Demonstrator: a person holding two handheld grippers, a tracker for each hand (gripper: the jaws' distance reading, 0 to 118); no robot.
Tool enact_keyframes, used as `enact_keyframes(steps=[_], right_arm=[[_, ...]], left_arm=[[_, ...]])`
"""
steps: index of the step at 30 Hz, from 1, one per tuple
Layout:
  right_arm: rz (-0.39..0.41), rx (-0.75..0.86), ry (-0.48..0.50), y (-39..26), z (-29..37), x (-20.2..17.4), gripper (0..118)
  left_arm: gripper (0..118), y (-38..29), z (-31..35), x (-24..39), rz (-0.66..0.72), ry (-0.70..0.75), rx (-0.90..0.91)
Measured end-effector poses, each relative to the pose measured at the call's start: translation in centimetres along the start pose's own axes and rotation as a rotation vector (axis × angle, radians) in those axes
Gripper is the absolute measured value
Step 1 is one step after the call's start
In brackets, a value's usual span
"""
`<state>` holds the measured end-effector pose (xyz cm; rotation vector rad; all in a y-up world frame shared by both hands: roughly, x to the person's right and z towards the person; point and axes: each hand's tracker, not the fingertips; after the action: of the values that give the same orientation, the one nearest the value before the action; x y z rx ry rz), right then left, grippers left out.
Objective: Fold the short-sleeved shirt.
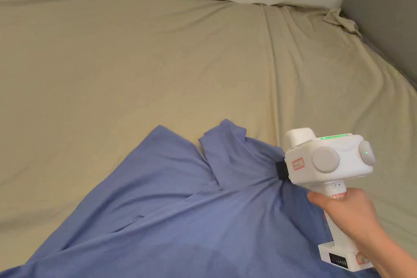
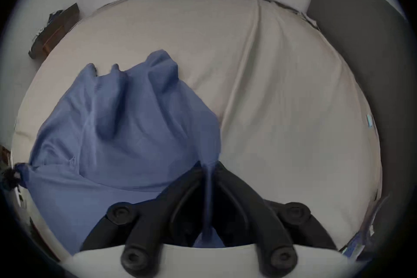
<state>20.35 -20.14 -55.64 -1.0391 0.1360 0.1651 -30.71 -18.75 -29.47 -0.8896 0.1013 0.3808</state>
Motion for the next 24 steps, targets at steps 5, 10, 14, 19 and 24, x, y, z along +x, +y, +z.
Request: enact_keyframes(steps=[5,10,14,19,24], right_arm=[[-0.046,0.156,0.009,-0.6,4.9,0.6,4],[-0.021,0.413,-0.004,-3.5,15.7,1.0,4],[-0.063,0.638,-0.054,-4.9,26.6,2.1,4],[-0.078,0.852,-0.115,-5.5,38.9,4.6,4],[-0.096,1.042,-0.175,-4.6,48.8,6.4,4]], left_arm=[[2,1.4,1.1,1.1,-0.037,-0.039,0.057],[2,5.0,5.9,6.1,-0.102,-0.169,0.202],[2,9.7,11.7,9.9,-0.194,-0.269,0.368],[2,15.5,20.8,14.6,-0.322,-0.322,0.613],[2,20.6,29.8,18.8,-0.401,-0.350,0.797]])
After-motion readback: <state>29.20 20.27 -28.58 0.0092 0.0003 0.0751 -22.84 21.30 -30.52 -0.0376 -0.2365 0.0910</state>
